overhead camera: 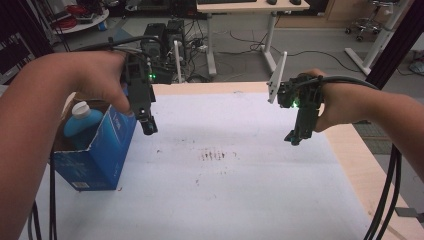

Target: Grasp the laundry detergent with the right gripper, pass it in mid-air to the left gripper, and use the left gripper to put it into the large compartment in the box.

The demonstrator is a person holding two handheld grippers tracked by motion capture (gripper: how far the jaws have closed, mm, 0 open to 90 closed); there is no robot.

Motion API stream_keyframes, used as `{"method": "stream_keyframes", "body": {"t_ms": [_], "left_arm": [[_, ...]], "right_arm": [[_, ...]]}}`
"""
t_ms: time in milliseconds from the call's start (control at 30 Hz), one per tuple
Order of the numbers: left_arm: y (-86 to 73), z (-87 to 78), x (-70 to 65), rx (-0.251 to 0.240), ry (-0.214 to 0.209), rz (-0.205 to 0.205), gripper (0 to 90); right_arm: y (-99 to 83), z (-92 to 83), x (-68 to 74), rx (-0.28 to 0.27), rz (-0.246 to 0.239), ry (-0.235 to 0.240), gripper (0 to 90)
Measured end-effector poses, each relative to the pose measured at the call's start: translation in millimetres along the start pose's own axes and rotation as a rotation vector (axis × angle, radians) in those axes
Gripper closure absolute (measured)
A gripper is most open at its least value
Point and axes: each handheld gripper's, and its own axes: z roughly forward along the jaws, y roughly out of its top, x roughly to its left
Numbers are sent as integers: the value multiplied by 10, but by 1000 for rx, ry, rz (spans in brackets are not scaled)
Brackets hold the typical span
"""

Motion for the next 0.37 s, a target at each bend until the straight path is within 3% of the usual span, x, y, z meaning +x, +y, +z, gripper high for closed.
{"method": "stream_keyframes", "body": {"t_ms": [367], "left_arm": [[-31,-3,0,-16,5,-5,16]], "right_arm": [[52,10,30,10,-1,-16,9]]}}
